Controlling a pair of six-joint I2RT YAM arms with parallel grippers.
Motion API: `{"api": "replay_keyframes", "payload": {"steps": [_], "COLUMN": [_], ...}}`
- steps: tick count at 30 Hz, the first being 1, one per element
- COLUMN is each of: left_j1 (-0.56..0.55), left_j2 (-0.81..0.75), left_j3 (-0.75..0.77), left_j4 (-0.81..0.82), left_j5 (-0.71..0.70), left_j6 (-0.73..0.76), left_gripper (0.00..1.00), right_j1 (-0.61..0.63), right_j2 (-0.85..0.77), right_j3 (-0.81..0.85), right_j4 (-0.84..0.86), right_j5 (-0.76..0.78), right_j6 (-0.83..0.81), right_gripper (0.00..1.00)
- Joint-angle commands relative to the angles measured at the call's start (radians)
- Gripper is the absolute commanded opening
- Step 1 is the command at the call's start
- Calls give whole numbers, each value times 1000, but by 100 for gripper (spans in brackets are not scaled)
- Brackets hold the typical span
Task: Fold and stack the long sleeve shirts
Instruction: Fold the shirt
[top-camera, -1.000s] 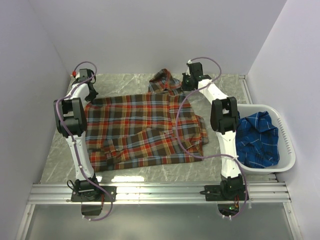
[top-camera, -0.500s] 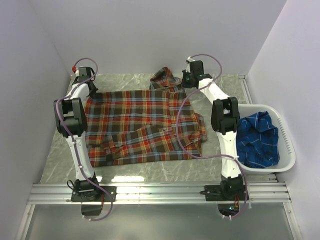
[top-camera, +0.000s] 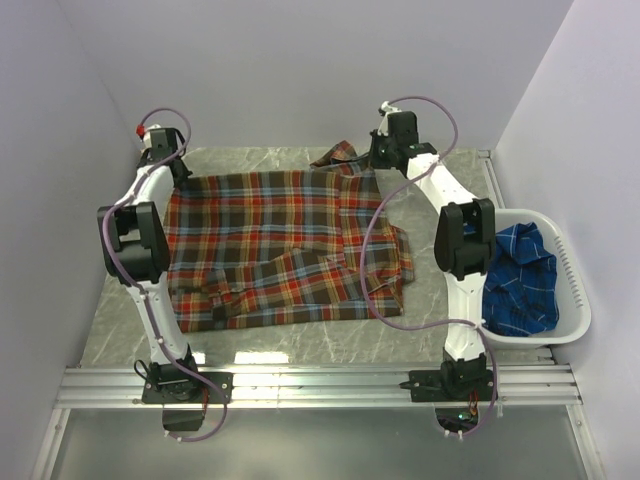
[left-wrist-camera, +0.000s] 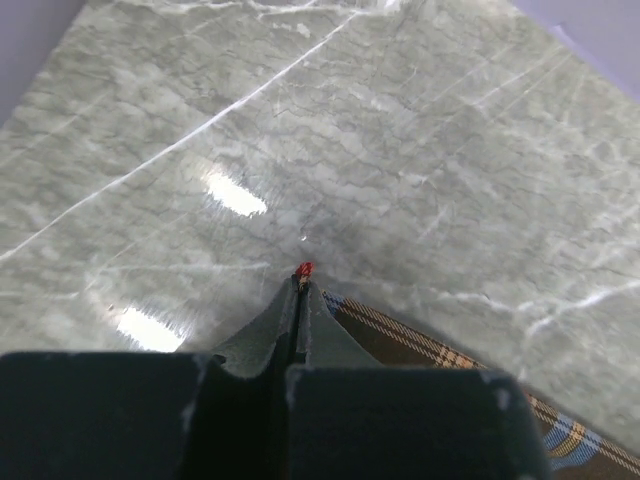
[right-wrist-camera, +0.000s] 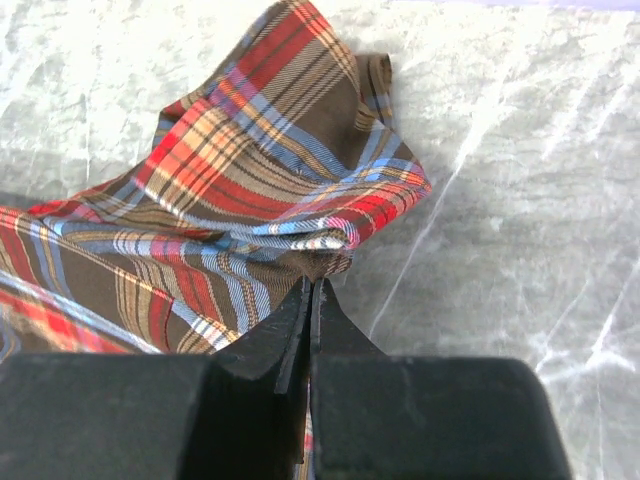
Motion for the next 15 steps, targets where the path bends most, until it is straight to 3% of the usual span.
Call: {"api": "replay_keyframes", "payload": {"steps": [1,15], "left_j1": [7,7], "left_j2": [-86,-218], "left_j3": [-29,-199], "left_j4": [10,27], "left_j5": [-56,-72], "left_j6": [-5,-56], "left_gripper": [1,0], "right_j1": [-14,53], "right_j2": [-96,-210], "right_j3": [-55,-249], "right_j4": [31,8], "right_j5": [30,173], "right_j6": [-27,-69], "right_gripper": [0,0]}}
